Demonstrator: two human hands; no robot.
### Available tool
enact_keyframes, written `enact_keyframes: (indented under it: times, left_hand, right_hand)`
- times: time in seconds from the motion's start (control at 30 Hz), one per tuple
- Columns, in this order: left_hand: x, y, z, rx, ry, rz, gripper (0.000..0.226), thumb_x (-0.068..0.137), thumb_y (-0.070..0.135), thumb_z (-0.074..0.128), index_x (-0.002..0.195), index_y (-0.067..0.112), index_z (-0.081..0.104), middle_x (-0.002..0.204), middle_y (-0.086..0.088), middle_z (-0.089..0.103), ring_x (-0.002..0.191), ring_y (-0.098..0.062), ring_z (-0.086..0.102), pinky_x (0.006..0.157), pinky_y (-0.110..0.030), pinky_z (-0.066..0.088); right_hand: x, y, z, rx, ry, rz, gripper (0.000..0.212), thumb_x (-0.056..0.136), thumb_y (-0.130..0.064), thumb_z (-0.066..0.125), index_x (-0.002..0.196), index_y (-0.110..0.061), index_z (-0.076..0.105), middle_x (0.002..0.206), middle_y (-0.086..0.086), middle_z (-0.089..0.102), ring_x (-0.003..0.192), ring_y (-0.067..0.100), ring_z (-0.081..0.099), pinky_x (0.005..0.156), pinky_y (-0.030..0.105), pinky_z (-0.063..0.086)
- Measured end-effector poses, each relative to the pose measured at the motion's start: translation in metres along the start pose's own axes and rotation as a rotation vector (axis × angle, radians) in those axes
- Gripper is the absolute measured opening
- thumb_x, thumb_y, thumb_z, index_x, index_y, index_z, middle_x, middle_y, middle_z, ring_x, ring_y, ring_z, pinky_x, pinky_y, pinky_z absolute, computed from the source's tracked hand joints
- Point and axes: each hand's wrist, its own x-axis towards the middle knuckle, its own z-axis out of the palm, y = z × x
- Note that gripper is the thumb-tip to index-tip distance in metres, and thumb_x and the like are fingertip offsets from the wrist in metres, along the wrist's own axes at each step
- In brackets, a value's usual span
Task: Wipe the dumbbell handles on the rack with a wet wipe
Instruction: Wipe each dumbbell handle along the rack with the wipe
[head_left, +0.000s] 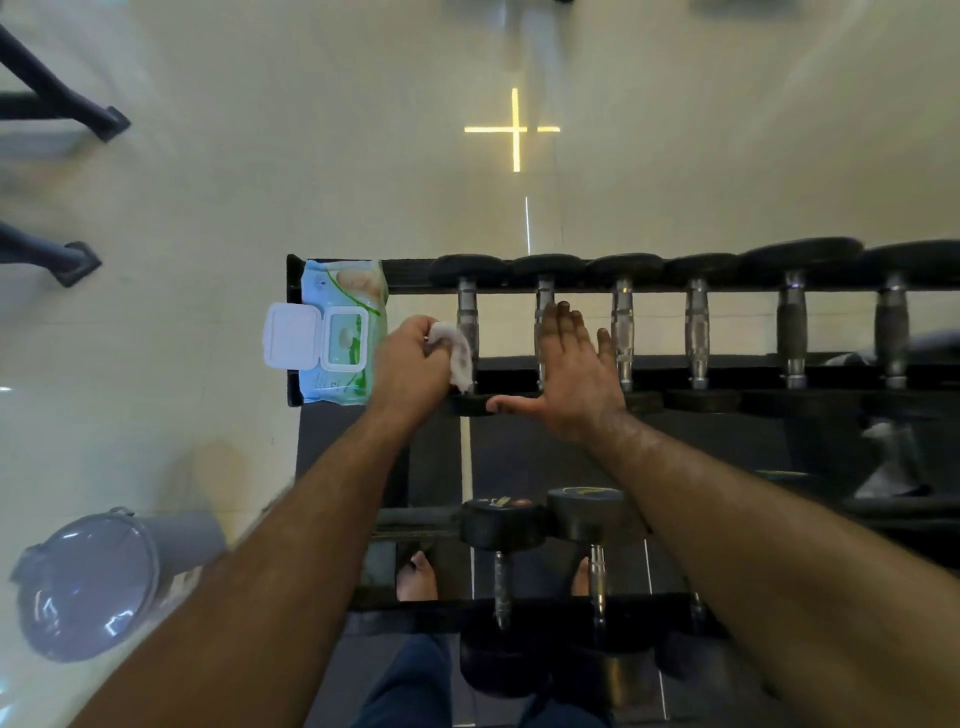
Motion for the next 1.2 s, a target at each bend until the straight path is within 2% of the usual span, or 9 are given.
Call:
enact_keyframes:
  times: [0.13,0.23,0.37,0.6,0.7,0.77,1.0,1.1,1.2]
  left_hand:
    - [-0.017,0.016,0.029,-0.253,0.088,-0.186,0.021,0.097,0.029,0.062,0.117,0.025,0.068,0.110,-0.001,0.073,0.101,-0.022,0.073,0.085,-0.053,0.064]
    - [-0.026,0.032,0.056,-0.532,0.081,-0.305,0.018,0.101,0.018,0.068,0.118,0.016,0.071,0.116,-0.009,0.076,0.103,-0.023,0.076,0.085,-0.046,0.065]
    - [-0.021,0.057,0.092,-0.620,0.109,-0.285,0.020,0.096,0.018,0.076,0.115,0.013,0.073,0.111,-0.010,0.078,0.098,-0.023,0.078,0.082,-0.044,0.065]
    - [0.014,0.080,0.127,-0.091,0.226,0.054,0.022,0.094,0.016,0.075,0.115,0.018,0.077,0.096,0.007,0.078,0.091,-0.004,0.074,0.085,-0.030,0.064]
    - [0.024,0.079,0.134,0.160,0.273,0.221,0.013,0.097,0.020,0.067,0.100,0.024,0.079,0.078,0.016,0.070,0.076,0.001,0.066,0.072,-0.023,0.057]
    - [0.030,0.078,0.138,0.350,0.311,0.349,0.018,0.096,0.011,0.063,0.084,0.020,0.072,0.071,0.012,0.063,0.066,-0.004,0.056,0.063,-0.027,0.048]
    - [0.057,0.060,0.154,0.746,0.275,0.560,0.010,0.087,-0.001,0.069,0.093,0.002,0.076,0.088,-0.011,0.062,0.081,-0.031,0.059,0.065,-0.042,0.054]
    - [0.049,0.056,0.148,0.914,0.105,0.597,0.023,0.087,-0.002,0.070,0.105,0.008,0.080,0.097,-0.006,0.064,0.090,-0.025,0.058,0.074,-0.036,0.055]
    - [0.028,0.053,0.136,1.068,-0.287,0.606,0.014,0.091,0.013,0.072,0.104,0.014,0.079,0.103,-0.002,0.065,0.090,-0.016,0.053,0.075,-0.027,0.040]
  right_hand:
    - [-0.002,0.064,-0.017,-0.093,0.098,-0.106,0.146,0.064,-0.112,0.002,0.172,-0.013,-0.005,0.179,0.012,-0.013,0.166,0.031,-0.010,0.134,0.057,0.000]
    - [0.001,0.105,-0.015,-0.054,0.095,-0.088,0.140,0.070,-0.110,0.015,0.169,-0.017,-0.019,0.177,0.007,-0.024,0.165,0.032,-0.016,0.134,0.056,0.002]
    - [0.005,0.110,-0.009,0.063,-0.020,-0.145,0.159,0.062,-0.106,0.053,0.159,-0.021,-0.040,0.164,-0.001,-0.052,0.158,0.025,-0.036,0.134,0.052,-0.006]
    - [0.007,0.117,-0.007,0.124,-0.027,-0.159,0.170,0.053,-0.107,0.060,0.158,-0.021,-0.042,0.162,-0.002,-0.053,0.157,0.022,-0.038,0.133,0.057,-0.004]
    - [0.009,0.117,-0.004,0.126,-0.019,-0.167,0.168,0.054,-0.106,0.059,0.159,-0.020,-0.040,0.163,-0.002,-0.052,0.157,0.021,-0.037,0.133,0.058,-0.005]
    - [0.010,0.118,-0.004,0.134,-0.019,-0.170,0.168,0.055,-0.106,0.060,0.159,-0.020,-0.040,0.163,-0.002,-0.052,0.157,0.020,-0.038,0.132,0.059,-0.006]
    - [0.008,0.117,-0.004,0.106,-0.013,-0.166,0.166,0.057,-0.106,0.058,0.160,-0.018,-0.038,0.163,-0.002,-0.053,0.158,0.021,-0.036,0.132,0.059,-0.008]
    - [0.007,0.116,-0.005,0.101,-0.014,-0.165,0.166,0.057,-0.107,0.056,0.160,-0.018,-0.039,0.163,-0.002,-0.053,0.157,0.020,-0.038,0.131,0.061,-0.007]
    - [0.006,0.116,-0.005,0.088,-0.020,-0.162,0.166,0.058,-0.107,0.056,0.159,-0.017,-0.041,0.163,-0.002,-0.053,0.156,0.019,-0.040,0.131,0.061,-0.008]
